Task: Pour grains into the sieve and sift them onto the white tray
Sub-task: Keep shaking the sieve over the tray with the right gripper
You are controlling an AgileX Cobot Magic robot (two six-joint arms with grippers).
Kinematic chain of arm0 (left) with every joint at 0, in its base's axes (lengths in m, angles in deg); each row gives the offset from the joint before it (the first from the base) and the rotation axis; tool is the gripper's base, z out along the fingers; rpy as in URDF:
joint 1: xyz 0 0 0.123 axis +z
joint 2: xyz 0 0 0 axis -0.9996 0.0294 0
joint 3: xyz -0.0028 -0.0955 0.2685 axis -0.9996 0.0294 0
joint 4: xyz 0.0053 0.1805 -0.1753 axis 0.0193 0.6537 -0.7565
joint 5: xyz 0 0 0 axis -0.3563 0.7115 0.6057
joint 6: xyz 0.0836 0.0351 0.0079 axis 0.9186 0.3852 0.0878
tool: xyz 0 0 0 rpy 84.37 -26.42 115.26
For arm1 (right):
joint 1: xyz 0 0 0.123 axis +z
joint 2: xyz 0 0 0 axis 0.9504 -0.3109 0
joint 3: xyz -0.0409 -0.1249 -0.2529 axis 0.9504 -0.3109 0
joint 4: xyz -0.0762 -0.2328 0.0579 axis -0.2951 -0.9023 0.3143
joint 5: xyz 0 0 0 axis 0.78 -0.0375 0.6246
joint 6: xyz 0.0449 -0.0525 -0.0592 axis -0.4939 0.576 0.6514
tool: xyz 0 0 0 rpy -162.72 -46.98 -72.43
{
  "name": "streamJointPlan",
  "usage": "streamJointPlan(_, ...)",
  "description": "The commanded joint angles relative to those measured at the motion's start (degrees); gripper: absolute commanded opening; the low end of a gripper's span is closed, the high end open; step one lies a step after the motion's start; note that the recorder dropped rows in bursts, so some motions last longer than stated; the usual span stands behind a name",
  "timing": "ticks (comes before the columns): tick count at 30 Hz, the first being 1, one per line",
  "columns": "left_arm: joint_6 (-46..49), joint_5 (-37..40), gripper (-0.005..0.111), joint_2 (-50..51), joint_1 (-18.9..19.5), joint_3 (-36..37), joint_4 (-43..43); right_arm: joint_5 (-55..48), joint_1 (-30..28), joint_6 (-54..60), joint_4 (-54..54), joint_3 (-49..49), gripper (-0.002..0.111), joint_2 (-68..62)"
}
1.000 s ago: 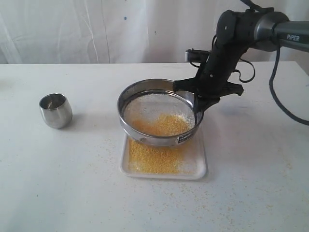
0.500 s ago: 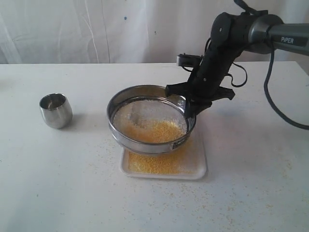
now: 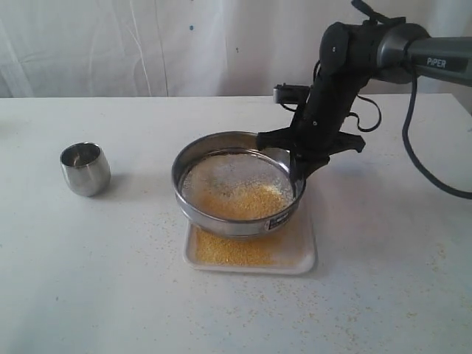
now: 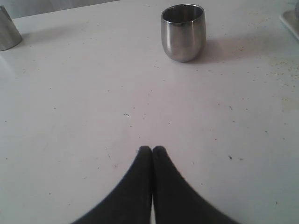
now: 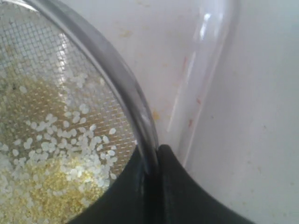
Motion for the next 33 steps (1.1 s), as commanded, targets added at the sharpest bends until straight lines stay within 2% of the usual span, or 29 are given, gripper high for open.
streamJointPlan(1,-0.13,0.17,0.0,-0.22,-0.19,0.23,-0.58,-5.43,-0.22,2.17,-0.18,0.05,0.0,0.89)
streamJointPlan(2,-0.13,0.17,0.0,-0.22,-0.19,0.23,-0.58,-5.43,-0.22,3.52,-1.0,0.05,0.0,0.89)
streamJointPlan(5,-0.13,0.17,0.0,-0.22,-0.19,0.23,-0.58,3.35,-0.8,1.13,-2.58,0.18,0.0,0.89)
streamJointPlan(8,-0.13,0.17,0.0,-0.22,-0.19,0.23,-0.58,-2.66,-0.92,-2.41,-1.13,0.27,0.0,1.01)
streamJointPlan(10,-0.13,0.17,0.0,-0.22,-0.19,0.23,-0.58,-5.25,-0.63,0.1,-1.18,0.27,0.0,1.01)
streamJointPlan(13,-0.13,0.17,0.0,-0.22,-0.19,0.23,-0.58,4.41,-0.78,1.7,-4.67,0.27,0.0,1.01)
streamJointPlan(15,-0.13,0.17,0.0,-0.22,-0.19,0.23,-0.58,8.95,-1.49,-1.94,-6.75,0.27,0.0,1.01)
streamJointPlan(16,-0.13,0.17,0.0,-0.22,-0.19,0.23,-0.58,8.59,-1.76,-3.73,-6.61,0.27,0.0,1.01)
streamJointPlan(18,-0.13,0.17,0.0,-0.22,-0.19,0.23,-0.58,1.54,-1.91,-5.77,-4.47,0.27,0.0,1.01)
streamJointPlan(20,-0.13,0.17,0.0,-0.22,-0.19,0.23,-0.58,-3.27,-1.4,-3.94,-3.7,-0.4,0.0,1.01)
streamJointPlan(22,-0.13,0.17,0.0,-0.22,-0.19,0.23,-0.58,-0.13,-1.12,-0.45,-5.12,-0.64,0.0,0.88)
streamJointPlan(23,-0.13,0.17,0.0,-0.22,-0.19,0.23,-0.58,5.2,-1.12,-0.21,-6.48,-0.53,0.0,0.73)
streamJointPlan(25,-0.13,0.17,0.0,-0.22,-0.19,0.23,-0.58,8.81,-1.91,-2.69,-7.02,-0.13,0.0,0.73)
streamJointPlan(28,-0.13,0.17,0.0,-0.22,-0.19,0.23,-0.58,1.26,-2.47,-6.6,-3.04,0.26,0.0,0.83)
streamJointPlan(30,-0.13,0.17,0.0,-0.22,-0.19,0.23,-0.58,-4.33,-1.89,-4.02,-1.77,-0.23,0.0,0.83)
streamJointPlan(33,-0.13,0.17,0.0,-0.22,-0.19,0.23,-0.58,0.55,-1.62,2.11,-2.86,-0.12,0.0,0.83)
